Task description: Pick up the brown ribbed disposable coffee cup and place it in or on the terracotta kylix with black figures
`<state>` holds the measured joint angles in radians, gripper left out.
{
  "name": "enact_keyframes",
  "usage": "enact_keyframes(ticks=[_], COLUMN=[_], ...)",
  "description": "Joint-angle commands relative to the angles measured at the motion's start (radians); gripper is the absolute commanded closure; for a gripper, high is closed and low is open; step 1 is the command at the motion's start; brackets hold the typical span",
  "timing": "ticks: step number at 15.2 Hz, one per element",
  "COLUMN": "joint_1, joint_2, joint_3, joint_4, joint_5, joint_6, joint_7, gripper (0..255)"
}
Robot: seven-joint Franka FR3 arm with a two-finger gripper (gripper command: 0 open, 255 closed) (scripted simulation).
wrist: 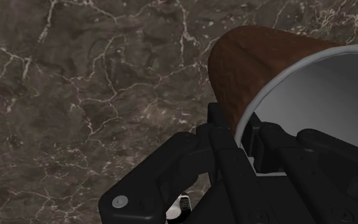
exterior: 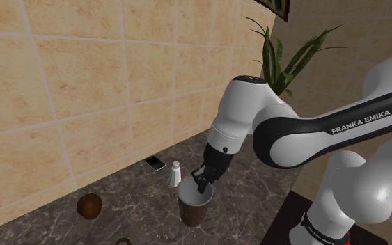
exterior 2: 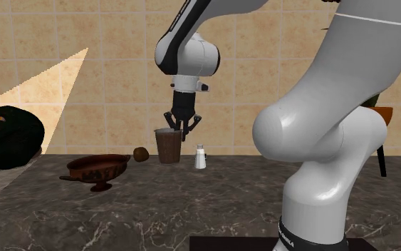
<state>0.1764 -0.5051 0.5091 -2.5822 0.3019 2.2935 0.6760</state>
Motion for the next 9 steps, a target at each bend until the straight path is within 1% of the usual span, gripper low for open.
enact_keyframes(ticks=[1,9], joint_1=[0.001,-0.001], joint_2=[-0.013,-0.055], joint_3=[-0.007,-0.035], joint_4=[0.015,0.094], joint_5=[-0.002,-0.015], joint_6=[-0.028,-0.148], joint_7=[0.0,0.001], gripper=[255,255])
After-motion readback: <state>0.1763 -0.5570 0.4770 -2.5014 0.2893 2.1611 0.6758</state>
